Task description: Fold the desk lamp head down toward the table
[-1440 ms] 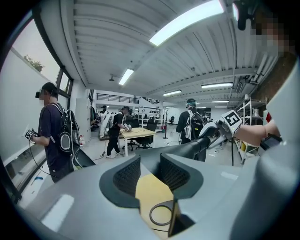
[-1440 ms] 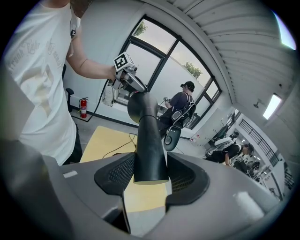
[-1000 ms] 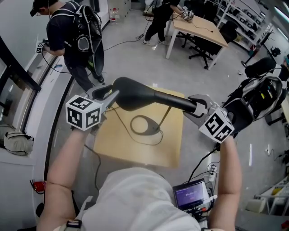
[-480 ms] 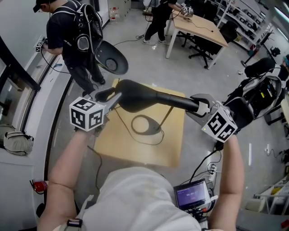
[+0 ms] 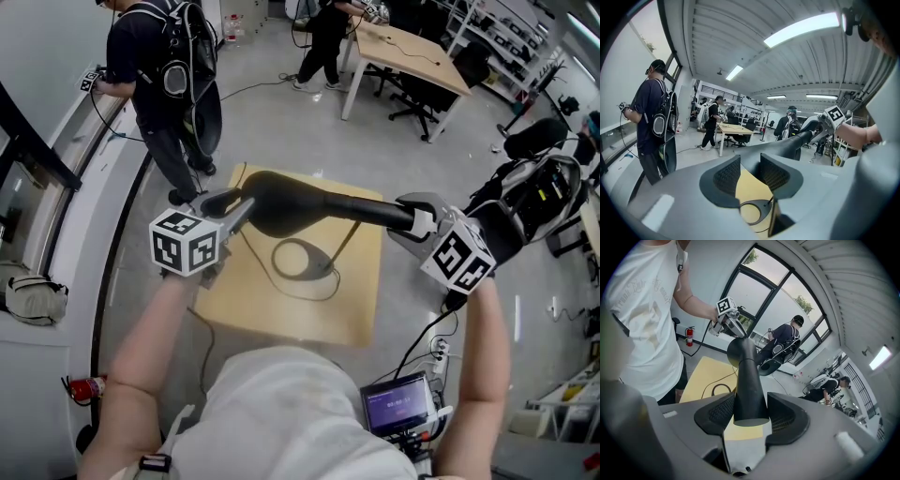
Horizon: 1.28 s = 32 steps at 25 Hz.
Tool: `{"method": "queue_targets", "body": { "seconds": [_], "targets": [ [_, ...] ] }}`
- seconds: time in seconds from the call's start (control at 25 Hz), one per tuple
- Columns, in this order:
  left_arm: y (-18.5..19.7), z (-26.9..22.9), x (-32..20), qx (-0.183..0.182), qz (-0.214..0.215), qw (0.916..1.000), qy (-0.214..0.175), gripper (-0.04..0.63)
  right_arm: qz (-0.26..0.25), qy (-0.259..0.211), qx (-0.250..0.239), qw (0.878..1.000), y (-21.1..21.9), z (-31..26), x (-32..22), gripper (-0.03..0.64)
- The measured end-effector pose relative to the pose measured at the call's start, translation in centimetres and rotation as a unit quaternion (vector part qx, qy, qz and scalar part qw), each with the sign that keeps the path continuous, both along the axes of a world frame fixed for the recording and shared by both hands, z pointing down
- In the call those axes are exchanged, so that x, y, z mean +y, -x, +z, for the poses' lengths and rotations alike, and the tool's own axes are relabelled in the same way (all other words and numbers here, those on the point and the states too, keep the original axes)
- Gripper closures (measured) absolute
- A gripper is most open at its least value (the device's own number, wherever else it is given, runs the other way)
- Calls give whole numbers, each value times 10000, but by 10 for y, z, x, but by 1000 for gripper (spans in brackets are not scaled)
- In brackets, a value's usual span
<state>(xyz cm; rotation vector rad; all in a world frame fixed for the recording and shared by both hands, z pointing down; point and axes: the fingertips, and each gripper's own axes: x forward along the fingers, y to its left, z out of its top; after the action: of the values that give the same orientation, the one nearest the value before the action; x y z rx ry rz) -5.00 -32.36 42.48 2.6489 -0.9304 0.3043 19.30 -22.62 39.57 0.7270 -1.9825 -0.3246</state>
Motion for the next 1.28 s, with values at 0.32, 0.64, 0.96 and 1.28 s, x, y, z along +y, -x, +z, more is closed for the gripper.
{"method": "queue_targets", "body": {
  "seconds": [0.32, 0.64, 0.96, 1.28],
  "targets": [
    [-2, 13, 2, 91, 10, 9998, 178, 462, -45, -5, 189, 9998, 1, -6, 1, 385],
    [-5, 28, 4, 248, 23, 9989, 401, 463, -101, 38, 396, 9992, 3, -9, 1, 383],
    [-7, 35, 1, 326, 26, 9984, 450, 463, -126, 73, 531, 9985, 5, -14, -3, 383],
    [-14, 48, 4, 436, 102, 9974, 562, 463, -219, 95, 703, 9972, 5, -19, -3, 383]
  ]
}}
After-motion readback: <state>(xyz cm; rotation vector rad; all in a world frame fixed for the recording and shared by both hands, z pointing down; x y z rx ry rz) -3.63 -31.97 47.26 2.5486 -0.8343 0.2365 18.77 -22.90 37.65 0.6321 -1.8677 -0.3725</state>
